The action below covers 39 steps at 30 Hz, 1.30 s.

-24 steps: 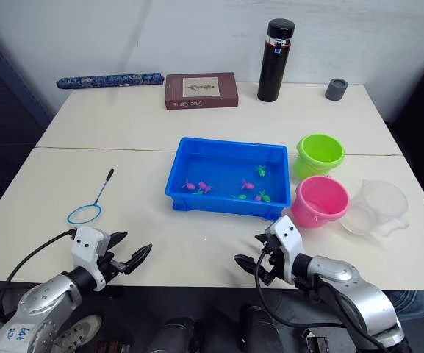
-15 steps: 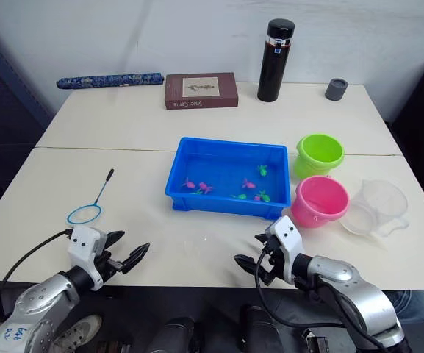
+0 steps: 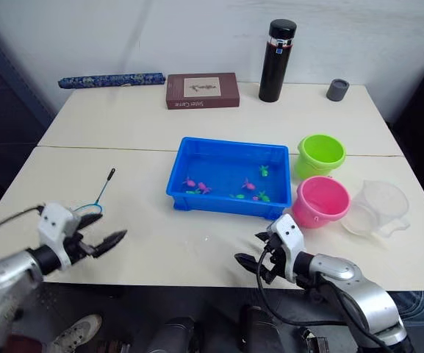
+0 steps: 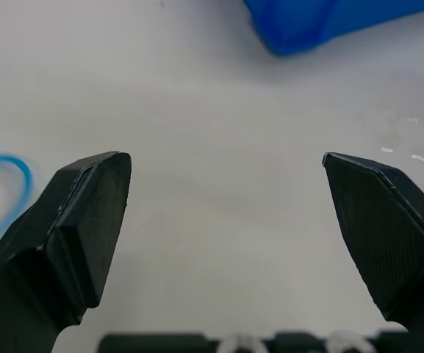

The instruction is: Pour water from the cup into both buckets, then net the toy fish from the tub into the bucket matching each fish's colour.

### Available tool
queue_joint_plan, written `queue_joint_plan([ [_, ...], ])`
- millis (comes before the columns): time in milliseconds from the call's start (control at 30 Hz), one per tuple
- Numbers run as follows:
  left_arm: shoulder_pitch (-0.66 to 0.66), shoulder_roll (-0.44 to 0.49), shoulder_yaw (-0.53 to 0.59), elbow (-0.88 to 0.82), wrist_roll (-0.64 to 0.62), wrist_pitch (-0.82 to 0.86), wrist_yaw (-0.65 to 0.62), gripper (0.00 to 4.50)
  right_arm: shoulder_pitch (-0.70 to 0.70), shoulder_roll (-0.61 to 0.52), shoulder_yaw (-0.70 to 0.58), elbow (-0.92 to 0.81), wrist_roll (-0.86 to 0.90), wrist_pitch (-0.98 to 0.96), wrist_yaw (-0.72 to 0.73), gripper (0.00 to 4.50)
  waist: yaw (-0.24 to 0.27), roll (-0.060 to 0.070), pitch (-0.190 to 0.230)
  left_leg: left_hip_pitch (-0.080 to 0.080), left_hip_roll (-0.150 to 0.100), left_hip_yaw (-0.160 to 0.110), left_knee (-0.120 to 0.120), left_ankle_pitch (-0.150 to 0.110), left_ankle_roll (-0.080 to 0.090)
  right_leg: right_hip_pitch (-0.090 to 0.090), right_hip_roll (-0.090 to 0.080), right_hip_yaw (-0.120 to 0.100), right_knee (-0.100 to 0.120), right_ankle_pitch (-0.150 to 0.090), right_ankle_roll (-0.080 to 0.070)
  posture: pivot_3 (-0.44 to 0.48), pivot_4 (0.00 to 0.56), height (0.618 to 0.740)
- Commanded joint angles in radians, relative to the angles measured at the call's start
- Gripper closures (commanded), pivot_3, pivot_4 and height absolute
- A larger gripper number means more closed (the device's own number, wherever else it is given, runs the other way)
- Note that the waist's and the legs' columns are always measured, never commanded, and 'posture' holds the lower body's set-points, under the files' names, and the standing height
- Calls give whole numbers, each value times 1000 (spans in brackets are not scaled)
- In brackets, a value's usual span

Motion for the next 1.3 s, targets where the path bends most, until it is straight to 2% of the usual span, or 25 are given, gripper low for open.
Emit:
queue_joint_plan([
  [33,-100,62,-12,20,-29,14,-67,0,42,-39,-61,-55,24,12,14,11,-2,0,0,0,0,0,0,0,0,0,0,0,0,0,0,0,150,740],
  [133,-240,106,-82,64,-29,4,-141,0,103,-76,-130,-97,48,34,16,11,0,0,0,-1,0,0,0,0,0,0,1,0,0,0,0,0,150,740],
  [267,-405,103,-199,138,-1,-42,-228,0,209,-98,-265,-140,74,69,-12,11,1,0,0,-1,0,0,0,0,0,1,1,-1,0,0,1,0,150,740],
  [433,-591,19,-344,261,37,-135,-323,0,362,-74,-450,-201,85,115,-66,11,3,1,0,-1,0,0,0,0,-1,1,2,-1,1,1,1,0,150,740],
  [533,-648,-25,-383,320,50,-161,-353,0,397,-55,-505,-211,88,129,-96,11,0,0,0,-1,0,1,2,1,-2,1,2,-1,3,1,2,0,150,740],
  [767,-804,-174,-482,542,114,-289,-430,0,486,115,-623,-264,71,211,-292,11,4,1,0,0,0,1,2,2,-4,1,3,0,4,1,2,0,150,740],
  [867,-839,-211,-492,598,129,-323,-452,0,464,168,-642,-258,47,211,-367,11,-1,1,0,0,0,1,3,2,-3,1,3,1,4,1,2,0,150,740],
  [1000,-891,-260,-516,676,154,-360,-487,0,294,306,-713,-184,11,204,-579,11,-3,1,0,0,0,2,4,3,-4,0,3,1,4,1,2,0,150,740],
  [1100,-901,-272,-512,689,156,-356,-502,0,198,365,-769,-146,31,212,-654,11,-2,2,-1,0,0,2,4,3,-4,0,3,1,5,1,2,0,150,740],
  [1300,-873,-262,-500,663,160,-344,-502,0,120,372,-808,-82,17,215,-722,11,0,2,-1,-1,0,2,4,4,-3,-1,3,1,9,1,2,0,150,740],
])
